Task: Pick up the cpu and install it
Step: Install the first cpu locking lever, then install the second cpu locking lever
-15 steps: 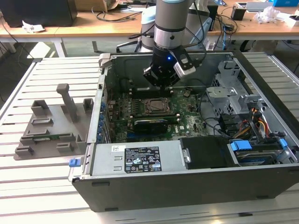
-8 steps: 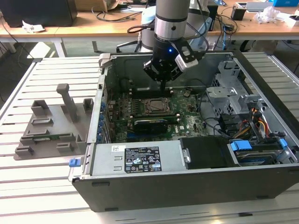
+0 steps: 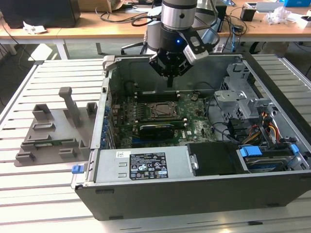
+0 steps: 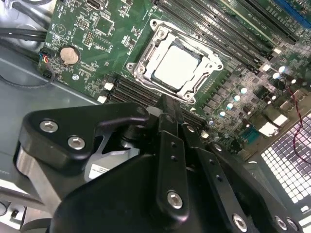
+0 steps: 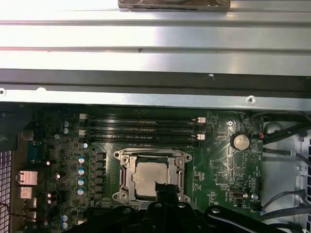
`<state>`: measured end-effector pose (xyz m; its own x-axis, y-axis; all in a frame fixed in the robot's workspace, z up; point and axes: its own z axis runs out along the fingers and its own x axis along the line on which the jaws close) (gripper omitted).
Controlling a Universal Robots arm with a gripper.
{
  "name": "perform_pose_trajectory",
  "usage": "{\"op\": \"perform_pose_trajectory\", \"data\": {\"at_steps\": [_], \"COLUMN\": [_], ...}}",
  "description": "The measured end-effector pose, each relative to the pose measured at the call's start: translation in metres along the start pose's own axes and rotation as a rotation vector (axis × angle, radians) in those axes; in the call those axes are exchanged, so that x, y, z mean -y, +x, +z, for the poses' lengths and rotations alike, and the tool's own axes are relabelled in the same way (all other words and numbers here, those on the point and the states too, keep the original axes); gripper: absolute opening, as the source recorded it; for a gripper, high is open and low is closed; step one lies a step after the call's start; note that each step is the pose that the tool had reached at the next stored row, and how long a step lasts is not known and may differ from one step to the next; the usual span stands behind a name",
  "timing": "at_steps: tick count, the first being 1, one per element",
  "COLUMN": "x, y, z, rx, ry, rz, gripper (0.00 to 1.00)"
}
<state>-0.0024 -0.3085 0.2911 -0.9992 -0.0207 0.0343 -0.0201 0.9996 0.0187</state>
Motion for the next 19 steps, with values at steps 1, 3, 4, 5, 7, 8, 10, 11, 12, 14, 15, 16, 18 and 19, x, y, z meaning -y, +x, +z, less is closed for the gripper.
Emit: {"op": "perform_pose_trajectory", "data": {"at_steps": [1,3,4,5,7,8,10,11,12,14,15,16,18,19], "x": [0.0,0.0,0.0,0.0,0.0,0.0005,0.0084,0.0159,0.0222,0.0343,0.0433,0.0509,0.0576,0.0626], "y": [0.0,0.0,0.0,0.0,0.0,0.0001,0.0002,0.0003,0.0005,0.0007,0.0009,0.001,0.0011,0.0022], "z": [0.0,-0.0001,-0.0001,-0.0002,-0.0002,-0.0004,-0.0004,-0.0005,-0.0005,-0.0005,-0.0001,0.0011,0.0048,0.0078], "rx": [0.0,0.0,0.0,0.0,0.0,-0.0002,-0.0001,0.0,0.0,0.0,0.0,-0.0001,0.0001,0.0003], "ry": [-0.0001,0.0,0.0,0.0,0.0,0.0003,0.0,0.0001,0.0,0.0,0.0,0.0,-0.0002,-0.0141], "rz": [0.0,0.0,0.0,0.0,0.0,0.0,0.0,0.0,0.0,0.0,0.0,0.0,0.0,0.0], "gripper": [0.11,0.11,0.11,0.11,0.11,0.11,0.11,0.11,0.11,0.11,0.11,0.11,0.11,0.11]}}
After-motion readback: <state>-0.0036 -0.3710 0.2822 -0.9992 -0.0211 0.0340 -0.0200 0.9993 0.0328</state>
